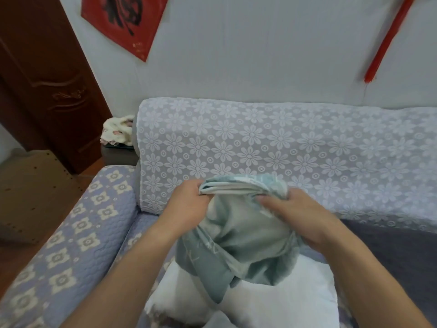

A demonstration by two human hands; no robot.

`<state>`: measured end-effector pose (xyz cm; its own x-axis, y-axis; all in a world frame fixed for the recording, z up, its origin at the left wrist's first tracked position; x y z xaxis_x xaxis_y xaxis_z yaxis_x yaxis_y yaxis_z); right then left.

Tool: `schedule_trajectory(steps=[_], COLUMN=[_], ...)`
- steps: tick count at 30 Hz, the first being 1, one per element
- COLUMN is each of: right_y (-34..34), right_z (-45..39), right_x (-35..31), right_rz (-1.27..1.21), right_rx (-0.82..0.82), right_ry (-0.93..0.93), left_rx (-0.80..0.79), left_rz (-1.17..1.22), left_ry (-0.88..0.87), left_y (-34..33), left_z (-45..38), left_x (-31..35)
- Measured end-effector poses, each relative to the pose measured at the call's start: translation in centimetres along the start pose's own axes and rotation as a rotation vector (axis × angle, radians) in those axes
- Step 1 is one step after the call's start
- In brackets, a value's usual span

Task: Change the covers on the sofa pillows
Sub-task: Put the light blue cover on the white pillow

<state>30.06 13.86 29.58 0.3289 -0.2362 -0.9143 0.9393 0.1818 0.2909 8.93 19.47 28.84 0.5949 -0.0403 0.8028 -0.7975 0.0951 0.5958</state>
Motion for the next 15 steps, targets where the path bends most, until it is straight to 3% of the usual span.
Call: schedule_trajectory(steps=[2, 3, 5, 7, 9, 12, 15], right_y=[-3.0, -3.6, -1.8, 0.9, 1.9, 2.1, 3.1], right_z=[0.9, 1.0, -0.4, -1.0, -1.2, -1.5, -1.9], right_x=[1.0, 1.5, 1.8, 1.3, 0.5, -0.3, -0.8], right_rz=[0.246, 0.427, 0.532, 0.215, -0.096, -0.248, -0.251], right_rx=[-0.270, -0.296, -0.073, 0.147, 0.192, 0.229, 0.338], right_ry=[-0.043, -0.034, -0.028, 0.009, 0.063, 0.057, 0.062], left_rx=[0.018, 0.009, 0.011, -0.005, -0.079, -0.164, -0.498], left_rz=[0.039, 0.060, 0.106, 0.170, 0.262, 0.343, 0.268], left_ry=[-0.027, -0.049, -0.062, -0.017, 0.024, 0.003, 0.001], left_y=[0.2, 0.0, -0.4, -1.2, -2.6, -3.4, -5.4], left_z=[0.0, 0.1, 0.2, 0.2, 0.4, 0.8, 2.3], left_x=[0.6, 1.1, 1.0, 0.0, -0.3, 0.8, 2.2])
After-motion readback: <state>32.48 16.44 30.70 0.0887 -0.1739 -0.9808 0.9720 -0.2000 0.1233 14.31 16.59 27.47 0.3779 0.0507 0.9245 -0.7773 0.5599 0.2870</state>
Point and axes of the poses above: each hand's wrist, its own z-axis away from the middle knuckle, its own y-axis out of the back of the hand, x = y × z, the point moved 9 cm from there along -z, towards the middle knuckle, and after that the axes turned 3 degrees about z, right-handed, at the moved point
